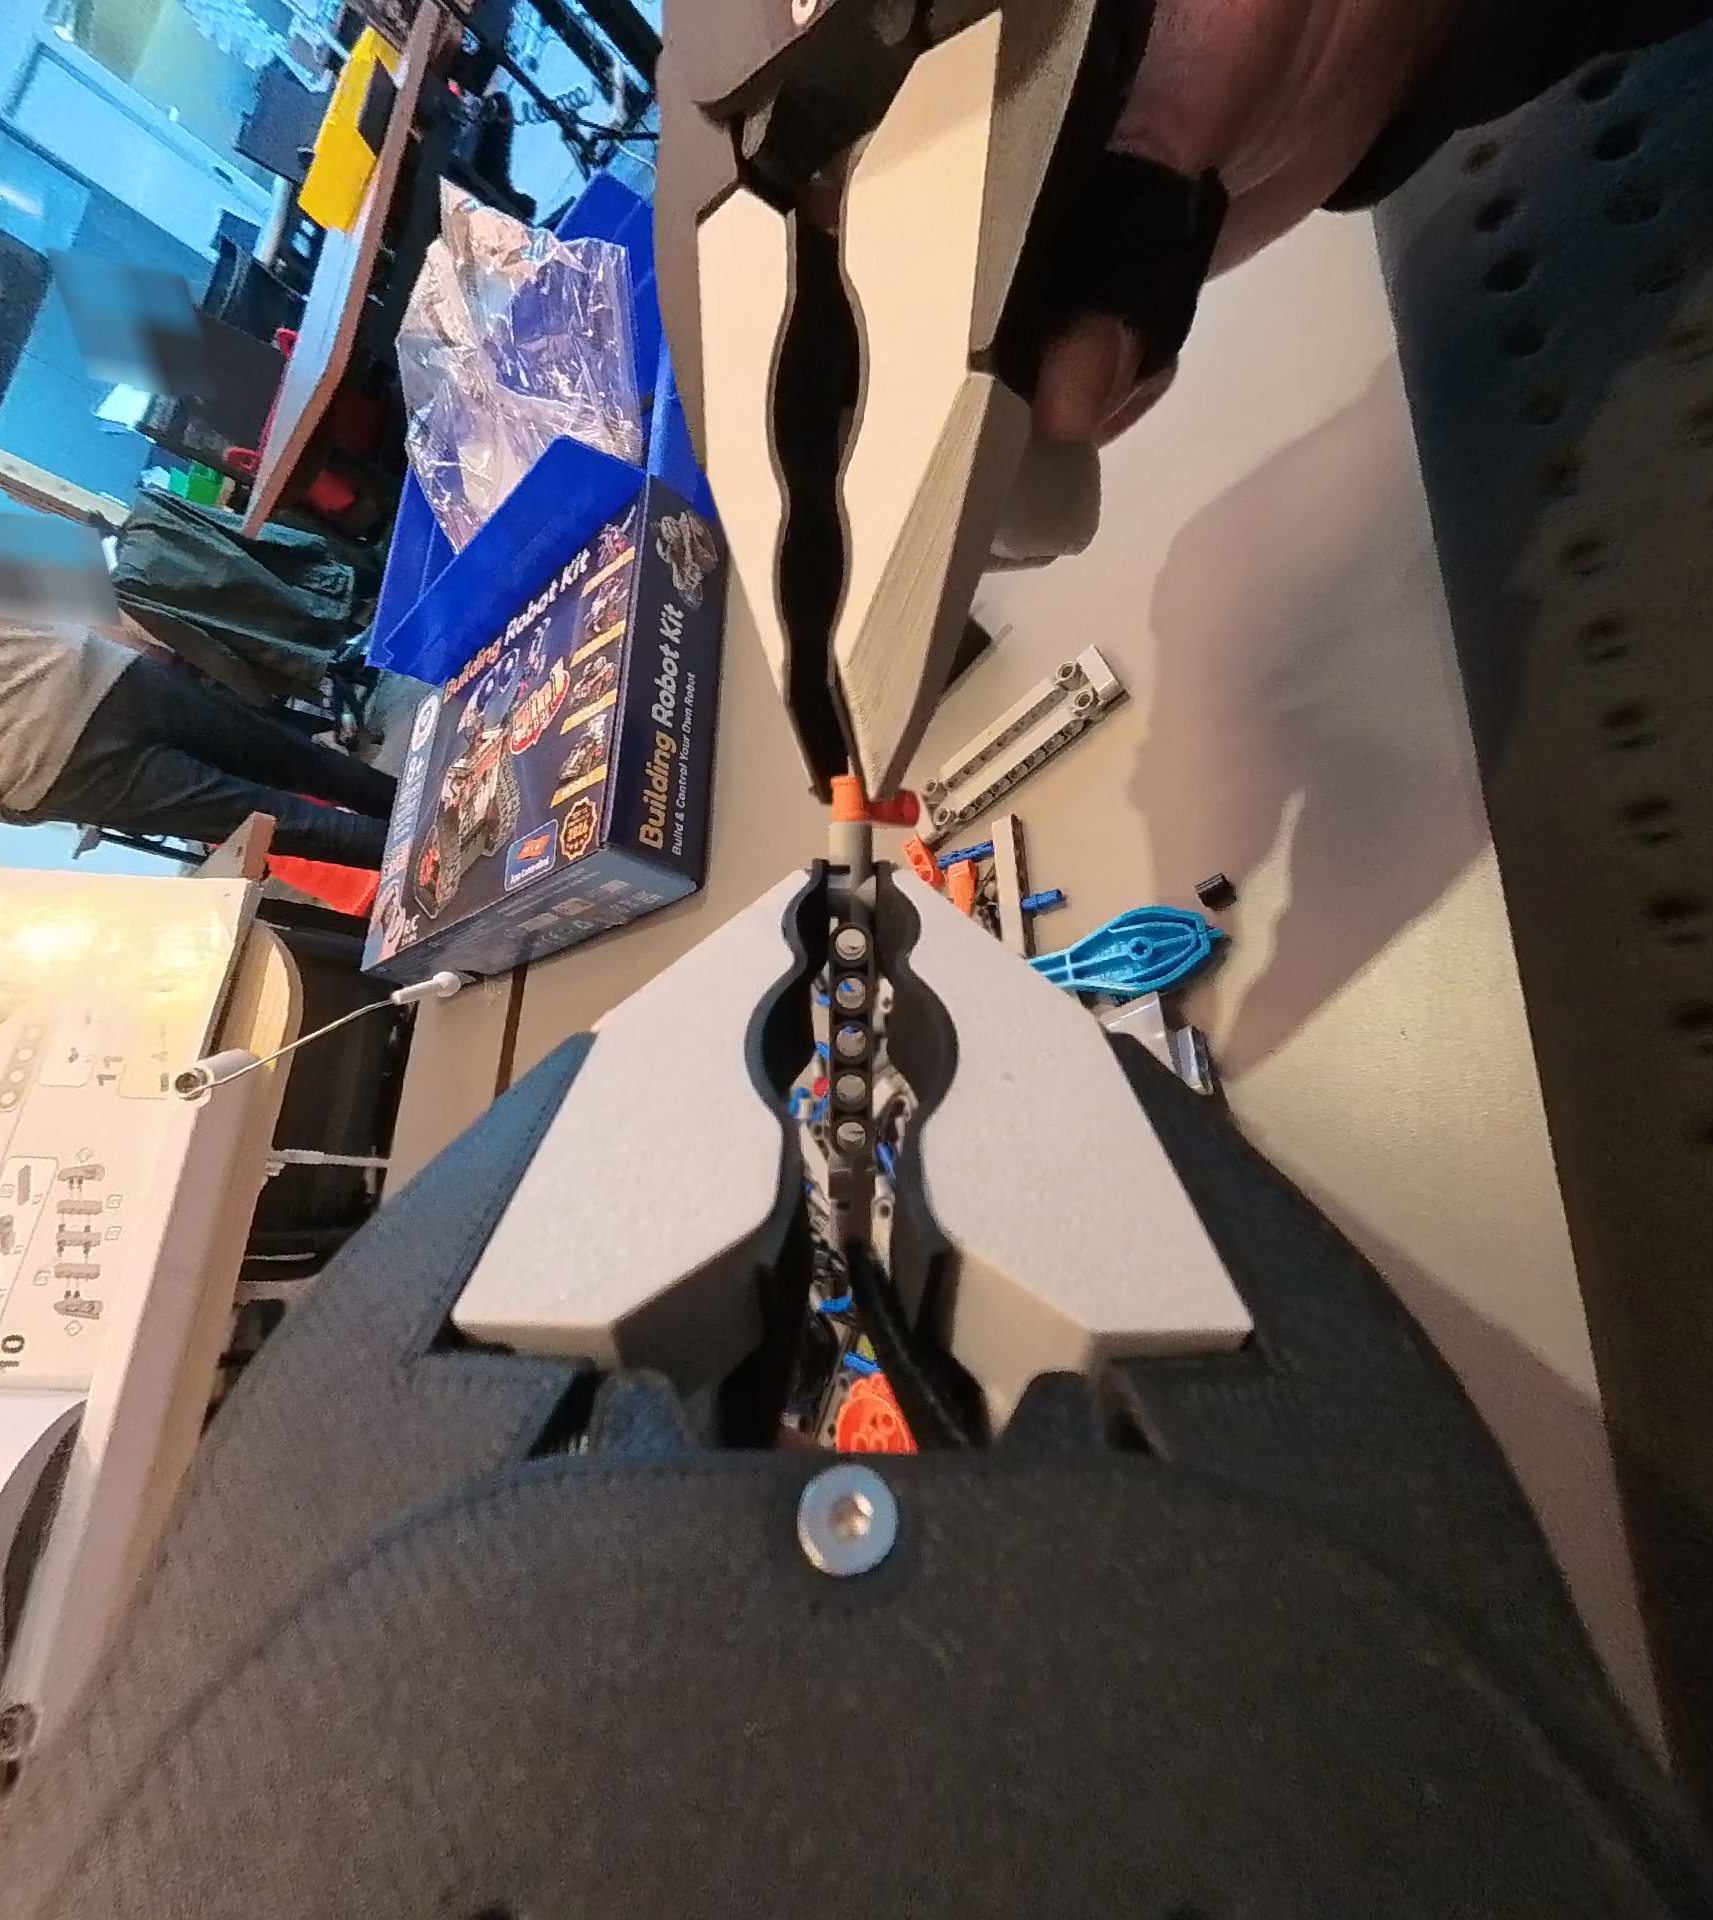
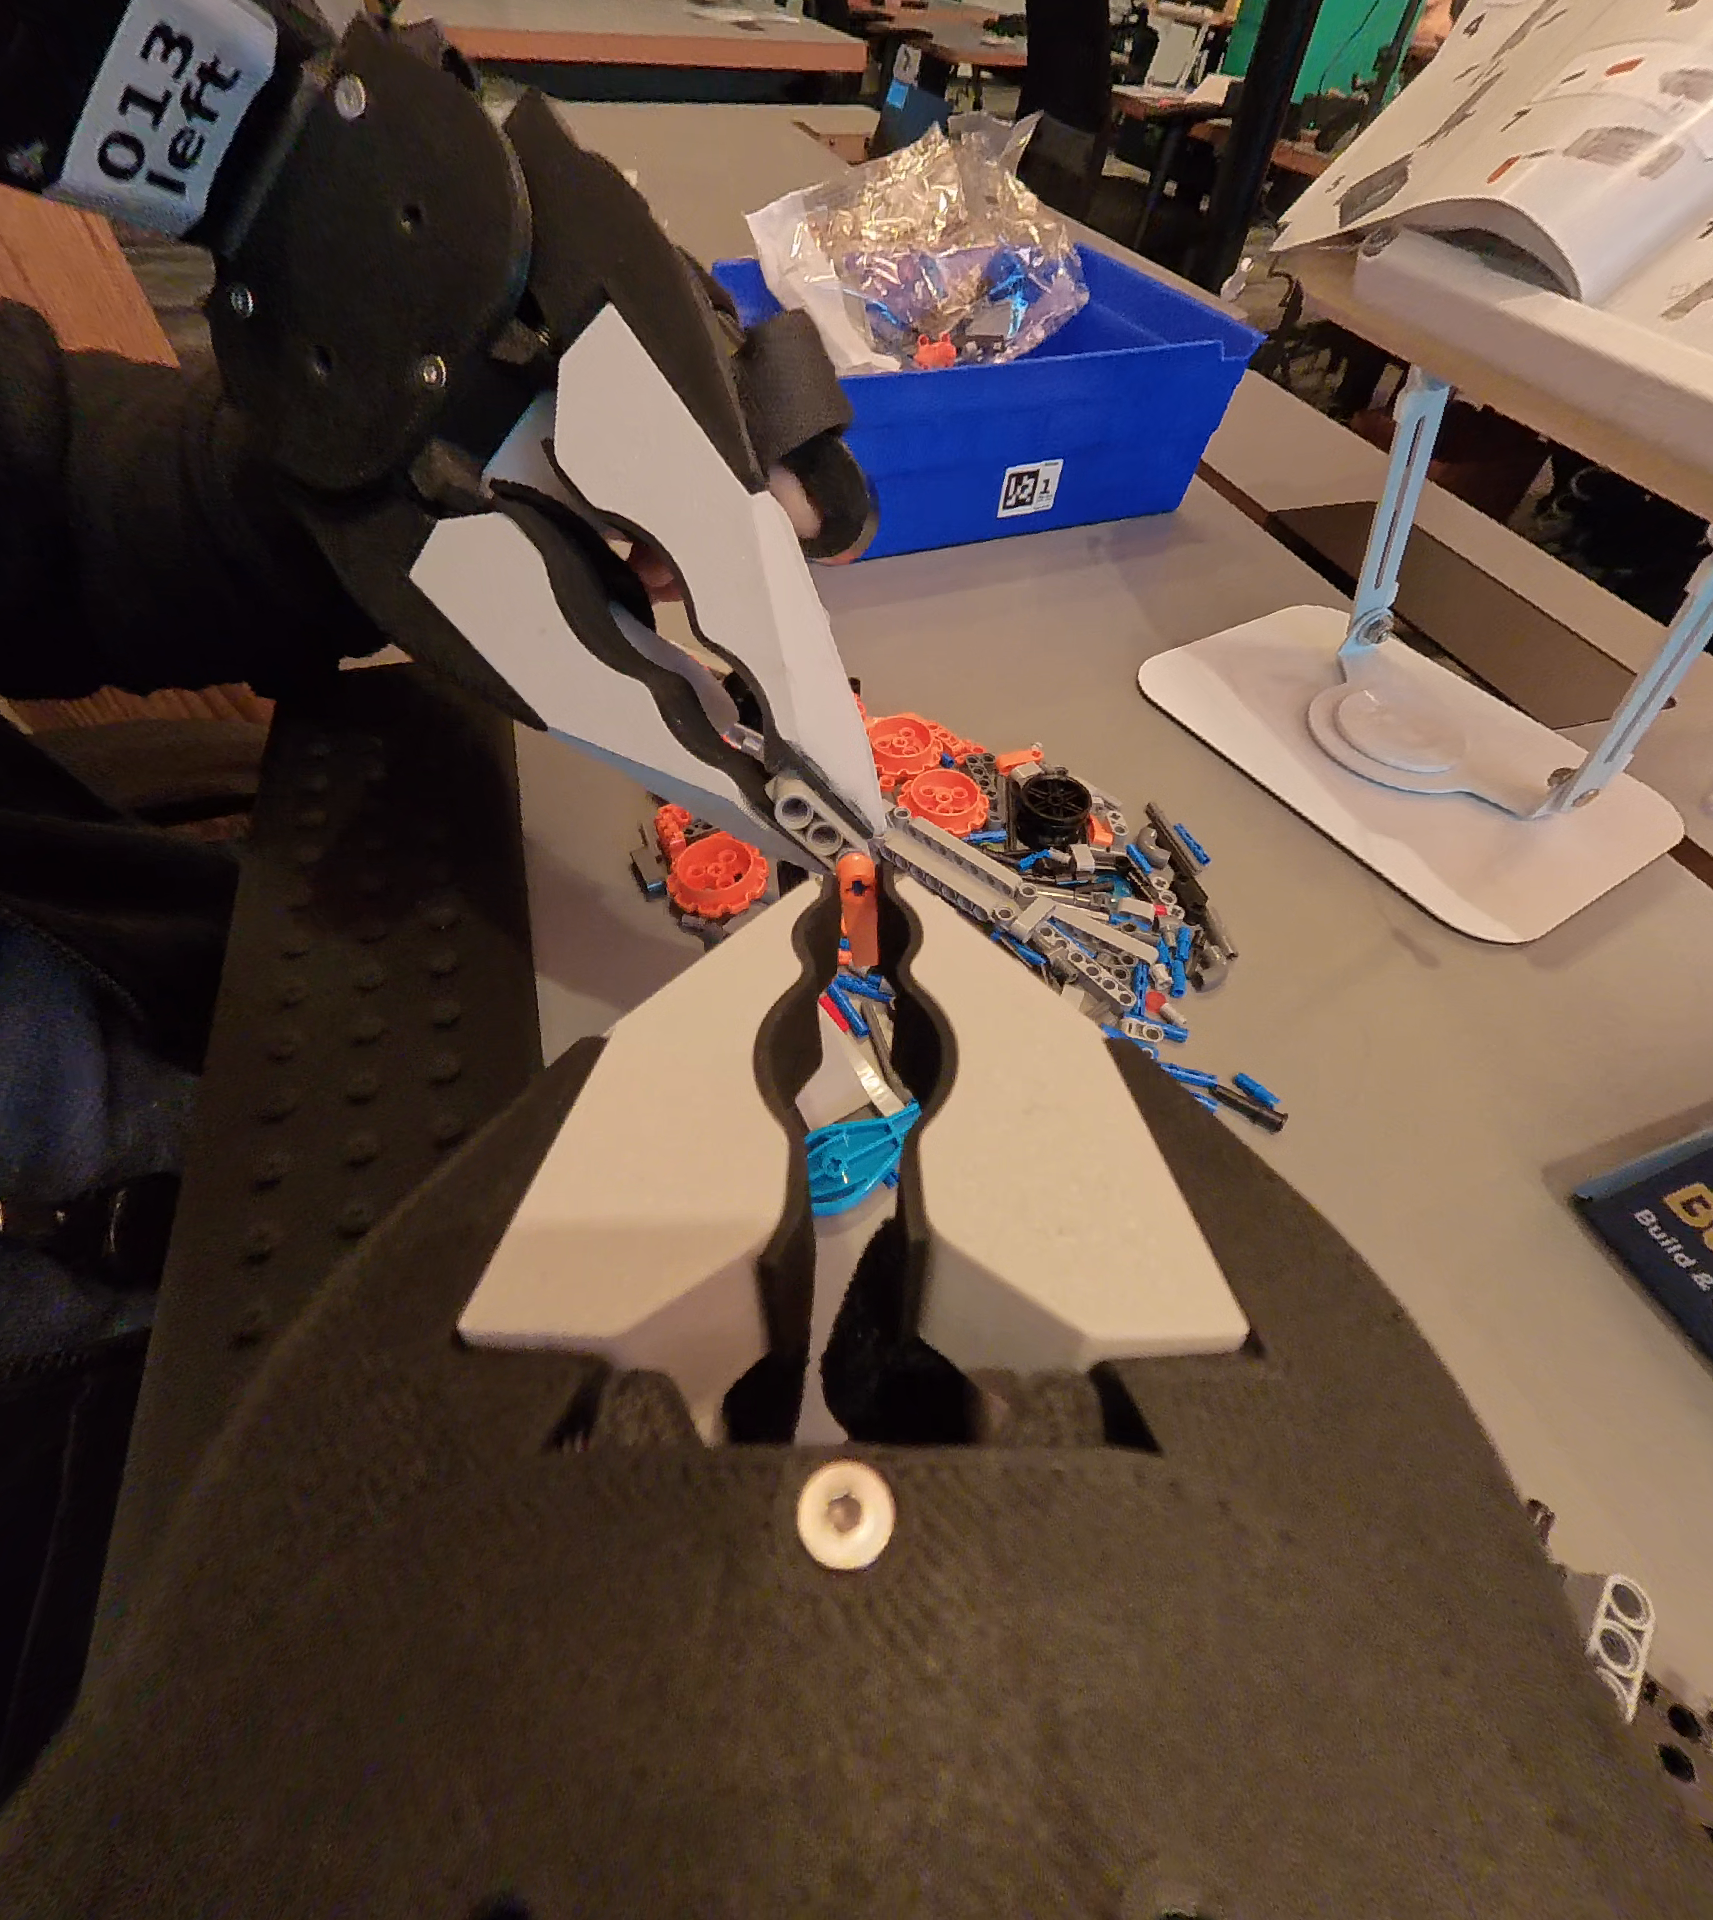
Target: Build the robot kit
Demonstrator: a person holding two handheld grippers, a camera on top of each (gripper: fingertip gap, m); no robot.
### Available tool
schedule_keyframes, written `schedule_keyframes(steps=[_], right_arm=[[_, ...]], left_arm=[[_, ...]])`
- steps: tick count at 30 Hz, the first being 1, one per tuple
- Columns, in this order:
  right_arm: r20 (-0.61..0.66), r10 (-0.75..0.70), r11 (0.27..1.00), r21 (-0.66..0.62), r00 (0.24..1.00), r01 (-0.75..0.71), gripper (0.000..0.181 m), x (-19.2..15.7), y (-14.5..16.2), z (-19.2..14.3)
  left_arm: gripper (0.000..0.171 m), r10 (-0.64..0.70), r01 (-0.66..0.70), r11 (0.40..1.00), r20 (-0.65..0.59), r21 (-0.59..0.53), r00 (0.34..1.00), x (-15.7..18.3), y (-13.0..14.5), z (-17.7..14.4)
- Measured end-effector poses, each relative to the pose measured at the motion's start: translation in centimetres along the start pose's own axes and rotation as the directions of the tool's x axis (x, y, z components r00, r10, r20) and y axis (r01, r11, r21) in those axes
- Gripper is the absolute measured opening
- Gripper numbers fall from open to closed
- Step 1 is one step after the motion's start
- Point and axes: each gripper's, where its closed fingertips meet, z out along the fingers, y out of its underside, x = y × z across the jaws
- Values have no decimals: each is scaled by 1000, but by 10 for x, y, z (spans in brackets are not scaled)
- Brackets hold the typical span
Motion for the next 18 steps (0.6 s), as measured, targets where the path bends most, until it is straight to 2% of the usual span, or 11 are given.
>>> schedule_keyframes(steps=[5, 11, 14, 18], right_arm=[[-8, -19, 1000, -6, 1000, 19, 5, 1, 0, 0], [-24, -171, 984, -49, 985, 170, 4, -5, -1, 1], [-28, -313, 946, -100, 949, 309, 4, -10, 3, 3], [-3, -440, 890, -136, 898, 435, 4, -16, 4, 4]], left_arm=[[4, -27, 27, 999, -13, 23, 1000, -1, -2, 1], [4, -183, 200, 975, -165, 94, 969, 5, -3, -2], [4, -267, 309, 945, -290, 108, 919, 12, -3, -4], [5, -363, 464, 877, -461, 126, 810, 19, -4, -8]])
